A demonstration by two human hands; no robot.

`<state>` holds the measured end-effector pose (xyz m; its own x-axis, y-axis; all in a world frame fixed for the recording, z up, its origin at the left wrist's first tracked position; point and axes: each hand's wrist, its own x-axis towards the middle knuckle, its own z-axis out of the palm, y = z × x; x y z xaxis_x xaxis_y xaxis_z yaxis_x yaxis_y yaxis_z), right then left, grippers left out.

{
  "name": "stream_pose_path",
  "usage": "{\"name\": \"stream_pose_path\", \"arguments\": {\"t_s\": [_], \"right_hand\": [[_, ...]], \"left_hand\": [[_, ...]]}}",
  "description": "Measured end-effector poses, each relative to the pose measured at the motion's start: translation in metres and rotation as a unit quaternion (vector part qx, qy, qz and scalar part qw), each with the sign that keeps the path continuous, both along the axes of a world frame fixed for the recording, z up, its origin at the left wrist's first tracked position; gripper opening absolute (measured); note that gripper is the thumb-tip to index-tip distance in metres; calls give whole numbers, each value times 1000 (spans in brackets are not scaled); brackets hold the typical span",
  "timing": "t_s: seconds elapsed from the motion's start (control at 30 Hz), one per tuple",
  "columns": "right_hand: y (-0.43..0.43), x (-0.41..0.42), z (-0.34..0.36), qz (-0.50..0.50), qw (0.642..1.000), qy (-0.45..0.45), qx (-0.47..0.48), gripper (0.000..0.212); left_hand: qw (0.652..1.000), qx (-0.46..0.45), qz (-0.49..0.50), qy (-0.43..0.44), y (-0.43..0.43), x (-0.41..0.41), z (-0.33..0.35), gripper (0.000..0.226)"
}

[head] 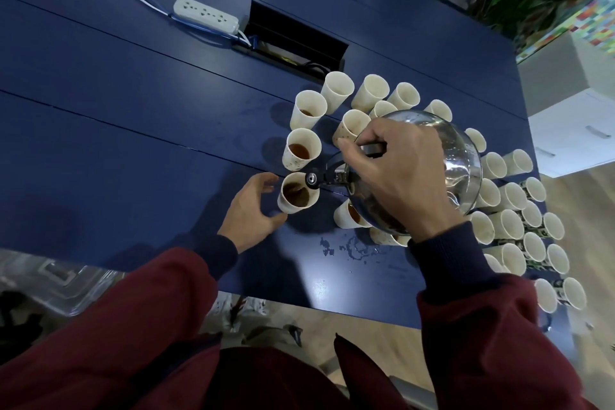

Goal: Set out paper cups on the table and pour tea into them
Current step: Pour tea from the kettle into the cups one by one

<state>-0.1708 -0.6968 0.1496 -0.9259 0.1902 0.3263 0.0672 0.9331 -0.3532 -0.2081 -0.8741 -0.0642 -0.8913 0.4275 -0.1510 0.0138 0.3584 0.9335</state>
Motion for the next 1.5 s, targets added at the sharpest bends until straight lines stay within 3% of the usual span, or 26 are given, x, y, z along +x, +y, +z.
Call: {"name": "stream_pose_path", "arguments": {"t_s": [0.27, 0.43, 0.63, 0.77, 0.87, 1.0, 1.13, 1.27, 1.37, 1.5], "right_hand": [[6, 9, -1, -77, 995, 16, -68, 30], [20, 22, -1, -149, 974, 47, -163, 29], [43, 34, 8, -201, 903, 100, -367, 38], [63, 42, 11, -201, 844, 136, -478, 35], [81, 46, 12, -192, 831, 137, -504, 33], [116, 55, 16, -183, 823, 138, -520, 46], [155, 64, 22, -180, 813, 131, -538, 49], [187, 73, 29, -182, 813, 131, -537, 42], [205, 80, 28, -182, 797, 133, -560, 40], [221, 86, 26, -179, 736, 158, -634, 28]], "left_hand": [[998, 52, 8, 27, -2, -5, 28, 52], [995, 88, 38, 18, 3, -12, 51, 43], [985, 150, 59, 56, 34, -30, 96, 24], [973, 182, 44, 132, 75, -34, 136, 25], [959, 191, 1, 209, 110, -31, 167, 25], [948, 133, -65, 282, 165, -20, 190, 26], [955, 74, -98, 270, 210, -4, 189, 38], [957, 76, -87, 266, 244, 5, 183, 56], [974, 164, -71, 140, 263, 4, 186, 48], [966, 250, -68, 28, 283, 3, 196, 42]]}}
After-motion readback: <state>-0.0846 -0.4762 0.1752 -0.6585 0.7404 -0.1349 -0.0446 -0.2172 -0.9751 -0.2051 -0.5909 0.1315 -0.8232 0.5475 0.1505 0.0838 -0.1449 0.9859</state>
